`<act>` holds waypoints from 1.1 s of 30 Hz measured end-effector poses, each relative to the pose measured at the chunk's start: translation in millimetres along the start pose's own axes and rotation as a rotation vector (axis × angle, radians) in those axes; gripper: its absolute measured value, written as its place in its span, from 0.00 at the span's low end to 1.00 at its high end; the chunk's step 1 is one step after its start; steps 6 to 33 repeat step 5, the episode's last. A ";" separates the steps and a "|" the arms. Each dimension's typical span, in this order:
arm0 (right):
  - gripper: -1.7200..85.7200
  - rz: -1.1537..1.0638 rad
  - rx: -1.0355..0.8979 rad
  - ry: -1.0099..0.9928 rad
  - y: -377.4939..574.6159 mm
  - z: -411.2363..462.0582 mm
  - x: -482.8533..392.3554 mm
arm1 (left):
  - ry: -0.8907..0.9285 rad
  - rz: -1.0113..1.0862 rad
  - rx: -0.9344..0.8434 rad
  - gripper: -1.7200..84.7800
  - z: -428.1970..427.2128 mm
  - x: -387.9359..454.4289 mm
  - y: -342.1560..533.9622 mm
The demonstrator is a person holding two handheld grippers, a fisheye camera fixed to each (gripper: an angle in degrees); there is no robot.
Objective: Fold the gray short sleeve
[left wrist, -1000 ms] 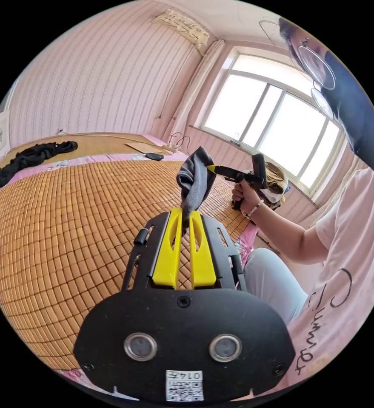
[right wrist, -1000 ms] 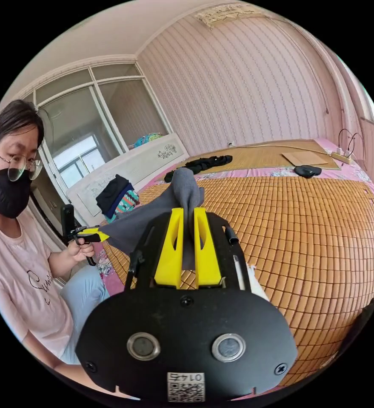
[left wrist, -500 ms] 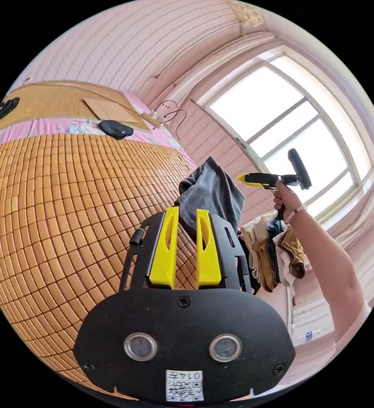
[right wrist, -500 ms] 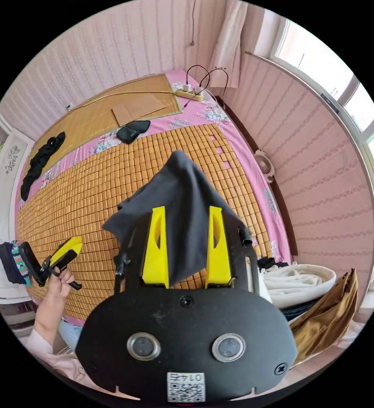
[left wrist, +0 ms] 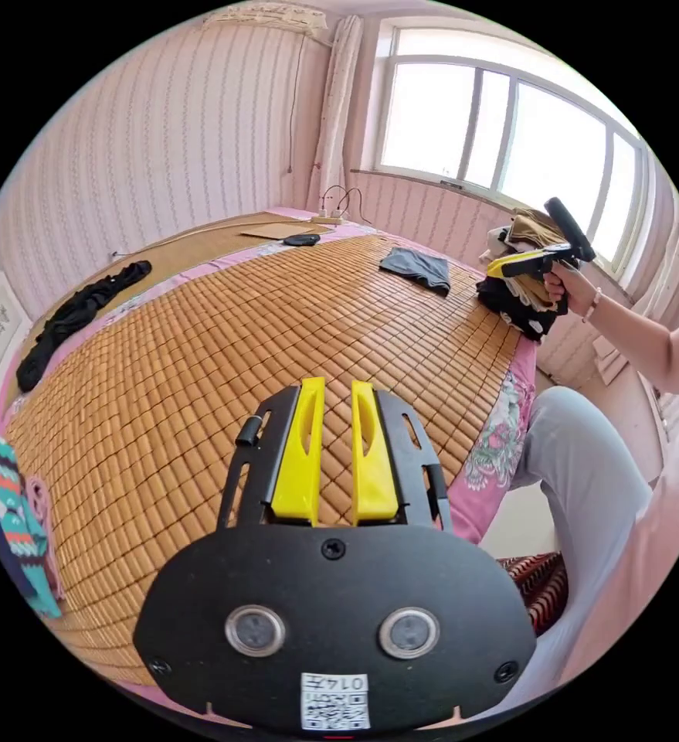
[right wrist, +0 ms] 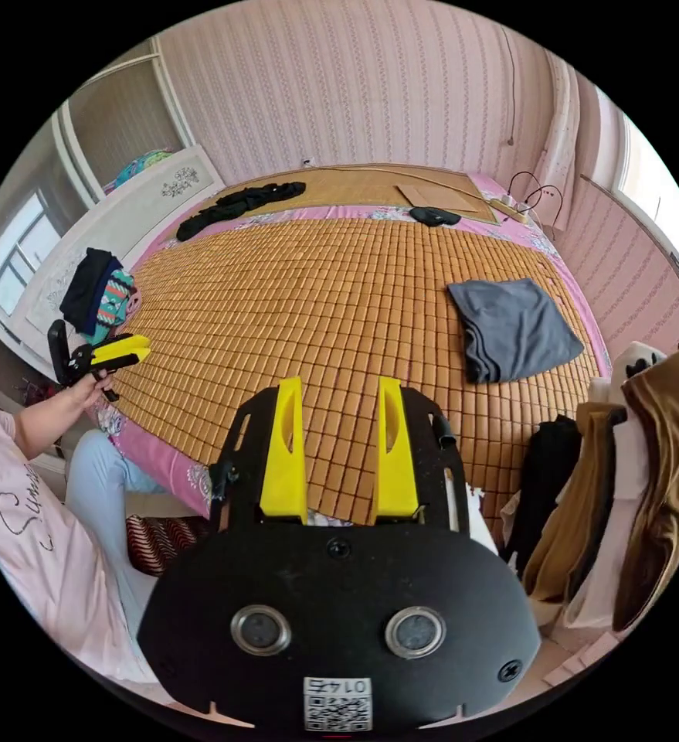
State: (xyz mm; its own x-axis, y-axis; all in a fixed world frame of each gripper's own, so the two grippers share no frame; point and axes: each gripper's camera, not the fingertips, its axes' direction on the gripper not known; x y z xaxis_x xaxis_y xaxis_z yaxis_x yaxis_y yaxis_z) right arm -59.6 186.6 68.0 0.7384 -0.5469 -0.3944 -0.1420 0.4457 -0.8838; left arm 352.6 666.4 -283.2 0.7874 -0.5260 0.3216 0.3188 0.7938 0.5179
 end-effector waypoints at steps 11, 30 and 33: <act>0.19 -0.211 -0.069 -0.103 54.6 45.5 -154.8 | -0.300 -0.168 0.008 0.10 -142.1 2.7 131.9; 0.19 -0.211 -0.069 -0.103 54.6 45.5 -154.8 | -0.300 -0.168 0.008 0.10 -142.1 2.7 131.9; 0.19 -0.211 -0.069 -0.103 54.6 45.5 -154.8 | -0.300 -0.168 0.008 0.10 -142.1 2.7 131.9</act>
